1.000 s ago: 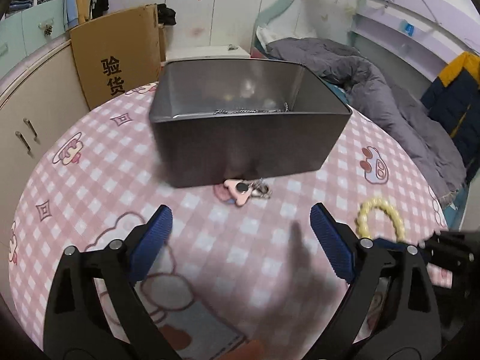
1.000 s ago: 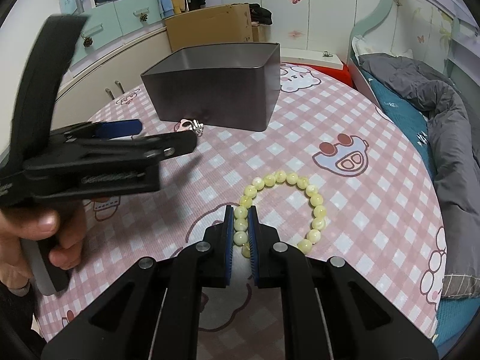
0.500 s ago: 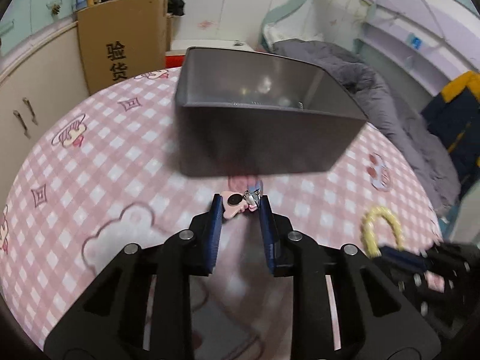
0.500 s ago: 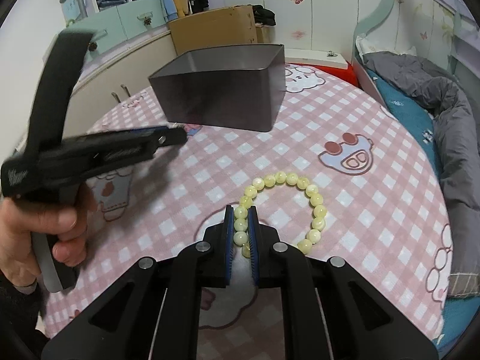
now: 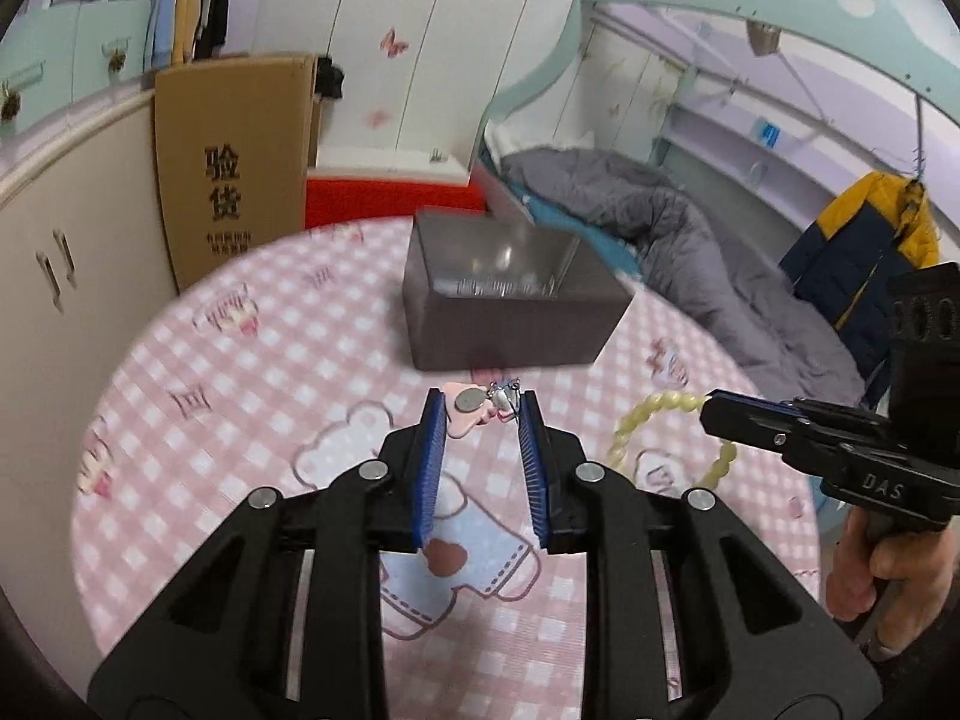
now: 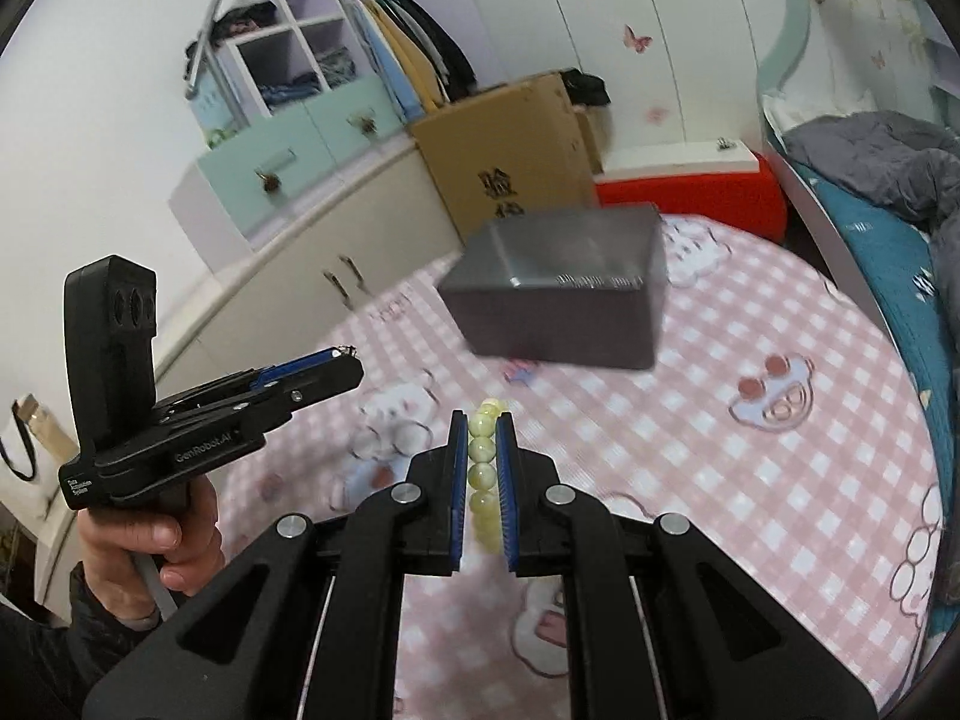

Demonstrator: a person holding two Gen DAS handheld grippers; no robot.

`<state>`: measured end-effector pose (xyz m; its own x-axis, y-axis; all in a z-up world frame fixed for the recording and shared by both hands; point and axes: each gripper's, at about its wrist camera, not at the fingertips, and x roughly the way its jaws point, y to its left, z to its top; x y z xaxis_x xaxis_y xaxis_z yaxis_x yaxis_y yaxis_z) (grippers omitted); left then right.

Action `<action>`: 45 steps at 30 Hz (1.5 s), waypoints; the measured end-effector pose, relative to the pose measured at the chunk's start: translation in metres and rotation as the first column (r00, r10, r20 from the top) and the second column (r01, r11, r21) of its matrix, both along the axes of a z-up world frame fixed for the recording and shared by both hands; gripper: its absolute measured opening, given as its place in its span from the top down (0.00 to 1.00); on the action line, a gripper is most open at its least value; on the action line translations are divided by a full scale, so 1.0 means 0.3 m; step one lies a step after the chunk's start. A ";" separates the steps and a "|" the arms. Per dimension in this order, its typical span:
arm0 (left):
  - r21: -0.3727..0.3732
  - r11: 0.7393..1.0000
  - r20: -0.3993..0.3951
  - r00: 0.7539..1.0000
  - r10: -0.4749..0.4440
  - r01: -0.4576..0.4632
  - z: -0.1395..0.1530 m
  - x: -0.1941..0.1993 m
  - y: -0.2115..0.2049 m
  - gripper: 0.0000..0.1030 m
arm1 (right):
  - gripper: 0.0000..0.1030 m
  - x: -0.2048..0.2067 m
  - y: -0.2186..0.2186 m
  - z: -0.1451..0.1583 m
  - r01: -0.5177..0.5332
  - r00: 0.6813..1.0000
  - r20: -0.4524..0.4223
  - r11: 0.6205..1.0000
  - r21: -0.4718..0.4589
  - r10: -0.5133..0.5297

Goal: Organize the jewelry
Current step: 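Grasp the yellow bead bracelet with the right tool while the left tool grasps the pink charm, then carry the bracelet and pink charm over the grey box and release both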

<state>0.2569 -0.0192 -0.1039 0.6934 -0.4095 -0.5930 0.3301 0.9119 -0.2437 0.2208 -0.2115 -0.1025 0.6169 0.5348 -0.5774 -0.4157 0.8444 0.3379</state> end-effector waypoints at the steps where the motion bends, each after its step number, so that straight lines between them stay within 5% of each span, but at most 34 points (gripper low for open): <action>1: -0.002 1.000 0.011 1.000 0.000 0.000 0.017 -0.005 0.001 0.77 | 0.92 -0.003 0.008 0.022 -0.002 1.000 0.012 1.000 -0.006 0.002; 20: 0.044 0.999 0.149 0.989 -0.020 0.013 0.311 0.148 -0.060 0.77 | 0.92 0.138 0.002 0.443 0.037 0.971 0.235 0.999 -0.019 -0.032; 26: 0.057 0.997 0.118 0.992 -0.050 0.043 0.319 0.258 -0.114 0.77 | 0.92 0.241 0.003 0.433 0.057 0.976 0.212 0.998 -0.023 -0.051; 34: 0.095 0.993 0.030 0.997 -0.074 0.071 0.243 0.388 -0.168 0.75 | 0.90 0.392 0.004 0.292 0.087 0.991 0.103 0.996 -0.003 -0.086; 35: 0.119 0.991 0.017 0.998 -0.059 0.057 0.229 0.403 -0.174 0.60 | 0.87 0.404 0.002 0.284 0.095 0.991 0.094 0.996 -0.001 -0.094; 36: 0.137 0.990 0.013 0.999 -0.035 0.033 0.217 0.412 -0.174 0.25 | 0.83 0.417 -0.002 0.263 0.110 0.991 0.076 0.994 -0.001 -0.109; 37: 0.133 0.991 0.031 0.999 -0.021 0.017 0.215 0.409 -0.167 0.14 | 0.66 0.425 -0.010 0.245 0.128 0.990 0.061 0.992 0.004 -0.128; 38: 0.122 0.992 0.064 0.998 -0.003 -0.005 0.217 0.401 -0.155 0.08 | 0.39 0.426 -0.019 0.236 0.143 0.988 0.053 0.990 0.010 -0.143; 40: 0.125 0.991 0.079 0.996 0.040 -0.050 0.214 0.393 -0.128 0.08 | 0.09 0.416 -0.047 0.228 0.183 0.981 0.058 0.982 0.039 -0.185; 45: 0.162 0.978 0.080 0.989 0.124 -0.135 0.216 0.361 -0.078 0.08 | 0.08 0.364 -0.091 0.248 0.260 0.962 0.073 0.965 0.044 -0.262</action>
